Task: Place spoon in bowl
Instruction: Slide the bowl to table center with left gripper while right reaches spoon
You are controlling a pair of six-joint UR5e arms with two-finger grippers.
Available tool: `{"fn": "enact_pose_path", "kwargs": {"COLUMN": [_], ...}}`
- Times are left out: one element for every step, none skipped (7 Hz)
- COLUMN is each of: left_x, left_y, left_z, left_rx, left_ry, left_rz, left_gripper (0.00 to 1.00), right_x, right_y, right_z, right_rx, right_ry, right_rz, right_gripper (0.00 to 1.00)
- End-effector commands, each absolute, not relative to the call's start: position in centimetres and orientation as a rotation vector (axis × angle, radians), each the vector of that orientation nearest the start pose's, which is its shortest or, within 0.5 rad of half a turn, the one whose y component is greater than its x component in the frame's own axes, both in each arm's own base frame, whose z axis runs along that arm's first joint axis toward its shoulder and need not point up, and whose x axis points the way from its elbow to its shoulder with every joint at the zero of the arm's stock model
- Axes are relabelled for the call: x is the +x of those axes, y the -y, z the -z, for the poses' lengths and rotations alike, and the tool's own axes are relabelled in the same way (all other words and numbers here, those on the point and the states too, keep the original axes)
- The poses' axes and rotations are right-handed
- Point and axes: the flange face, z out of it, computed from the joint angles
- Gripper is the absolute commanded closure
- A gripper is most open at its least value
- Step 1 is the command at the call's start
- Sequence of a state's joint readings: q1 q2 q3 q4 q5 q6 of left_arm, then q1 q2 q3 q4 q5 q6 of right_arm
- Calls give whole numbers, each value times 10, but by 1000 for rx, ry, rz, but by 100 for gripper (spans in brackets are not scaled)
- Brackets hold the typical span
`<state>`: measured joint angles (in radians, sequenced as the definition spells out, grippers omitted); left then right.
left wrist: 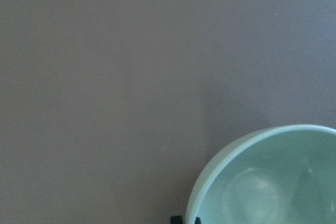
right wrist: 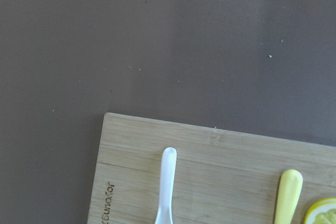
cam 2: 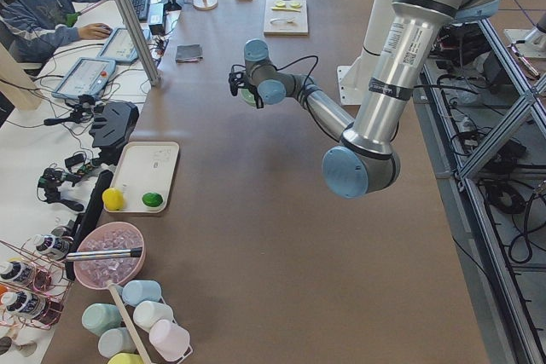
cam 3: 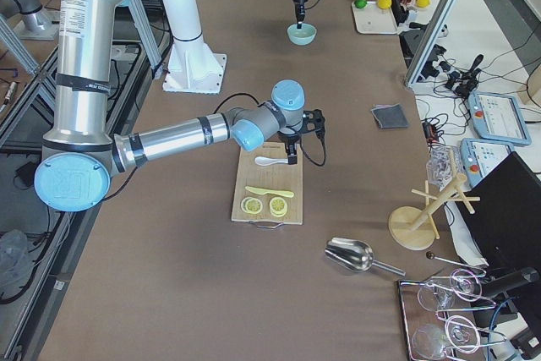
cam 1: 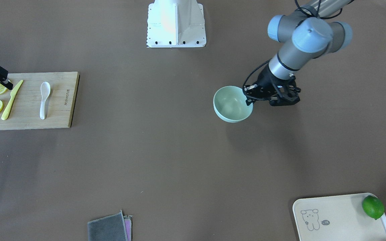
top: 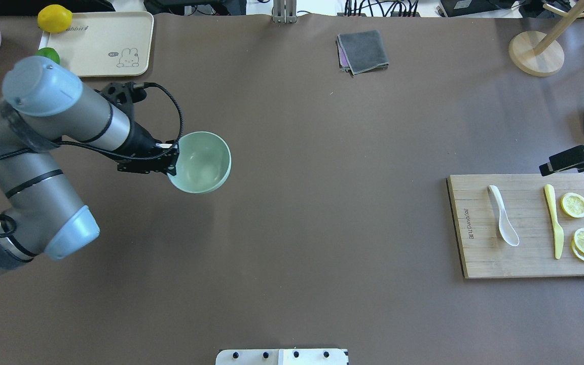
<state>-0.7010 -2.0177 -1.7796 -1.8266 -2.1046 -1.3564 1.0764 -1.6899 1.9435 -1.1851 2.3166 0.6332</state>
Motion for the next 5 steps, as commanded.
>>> {"fn": "enact_pose_path", "kwargs": {"left_x": [513,529,552,568,583], "left_y": [409,406,410,409,413], "left_z": [-219,-218,-211,-215,-204], "left_rx": [8,14,8,24,37], "left_ry": [-946,-933,-921,-903,-901], "left_rz": [193,188,182,181,181], "left_gripper": [100,100,100,100,100], "right_x": [-214,-227,-237,-248,-254], "right_y": [410,408,413,420,419], "right_z": [-485,-485,-495,-493,-494], "right_rx": [113,102,83,83,74], "right_ry": [874,875,866,868,866], "right_rz": [157,178,184,192,201], "right_gripper": [6,6,9,9,9]}}
